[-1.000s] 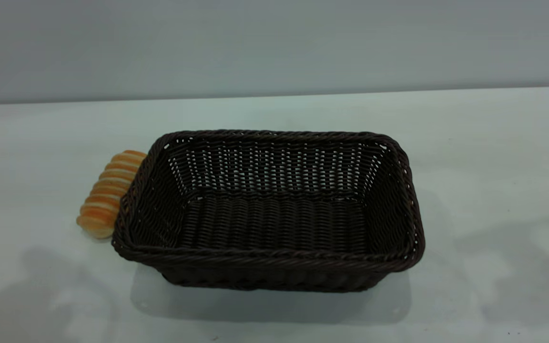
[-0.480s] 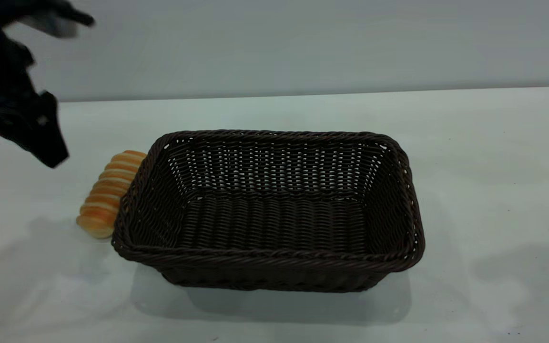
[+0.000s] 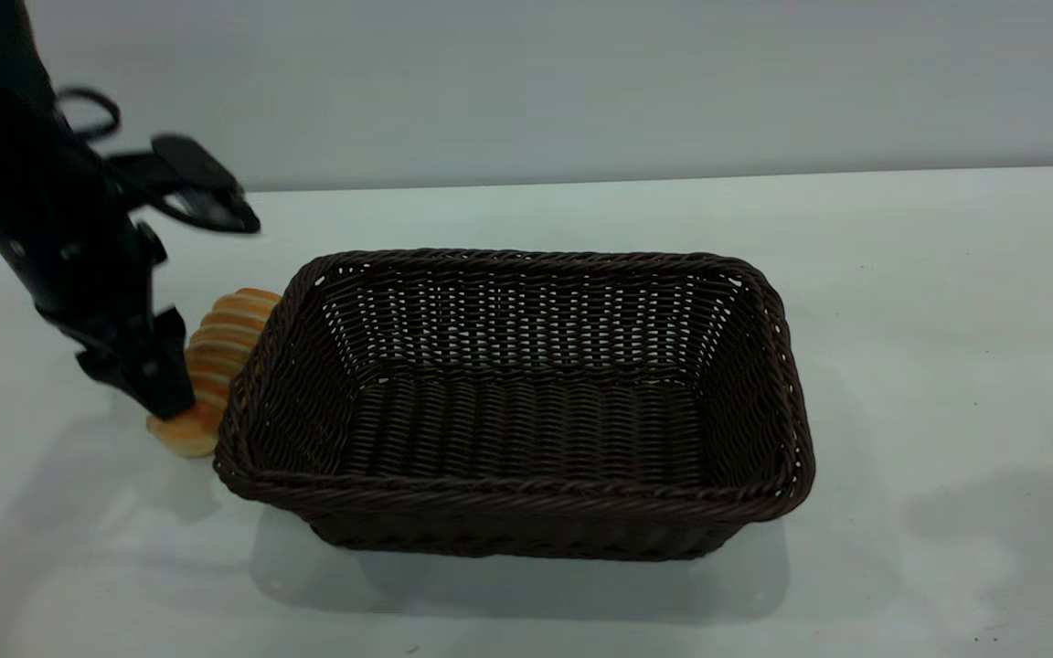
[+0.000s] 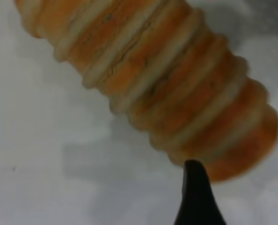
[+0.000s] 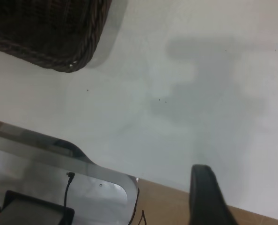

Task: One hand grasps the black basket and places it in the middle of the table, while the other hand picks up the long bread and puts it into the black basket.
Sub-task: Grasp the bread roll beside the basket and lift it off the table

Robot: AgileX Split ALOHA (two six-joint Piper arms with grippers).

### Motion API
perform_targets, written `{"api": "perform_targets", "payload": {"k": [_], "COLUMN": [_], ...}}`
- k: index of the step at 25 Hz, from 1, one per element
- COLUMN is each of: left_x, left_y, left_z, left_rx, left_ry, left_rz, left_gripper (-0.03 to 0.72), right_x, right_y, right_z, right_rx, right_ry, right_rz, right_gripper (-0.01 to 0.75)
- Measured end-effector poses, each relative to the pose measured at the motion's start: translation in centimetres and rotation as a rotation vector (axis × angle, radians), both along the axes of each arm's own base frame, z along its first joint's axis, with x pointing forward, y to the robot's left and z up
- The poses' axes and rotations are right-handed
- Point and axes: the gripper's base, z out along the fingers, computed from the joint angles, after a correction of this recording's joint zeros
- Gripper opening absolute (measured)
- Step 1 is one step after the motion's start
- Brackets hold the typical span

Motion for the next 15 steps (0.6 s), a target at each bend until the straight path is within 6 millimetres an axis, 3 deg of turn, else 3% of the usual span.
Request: {"api": "perform_targets", "payload": {"k": [10, 13, 15], "left_x": [0.9, 0.9, 0.9], "left_y": [-0.1, -0.1, -0.1], "left_z": [-2.9, -3.2, -3.2], "left_rx": [-0.008, -0.013, -0.014], "left_ry": [-0.052, -0.054, -0.060], "left_rz": [0.013, 0.022, 0.027], "left_gripper": [0.495, 0.432, 0.326], "right_x": [0.0, 0.0, 0.0], "right_y": [0.0, 0.0, 0.0], "right_z": [0.0, 0.0, 0.0], "right_rx": [0.000, 0.000, 0.000], "right_ry": [0.000, 0.000, 0.000], "right_rz": [-0.001, -0.001, -0.001], "right_gripper": [0.433, 0.433, 0.433]}}
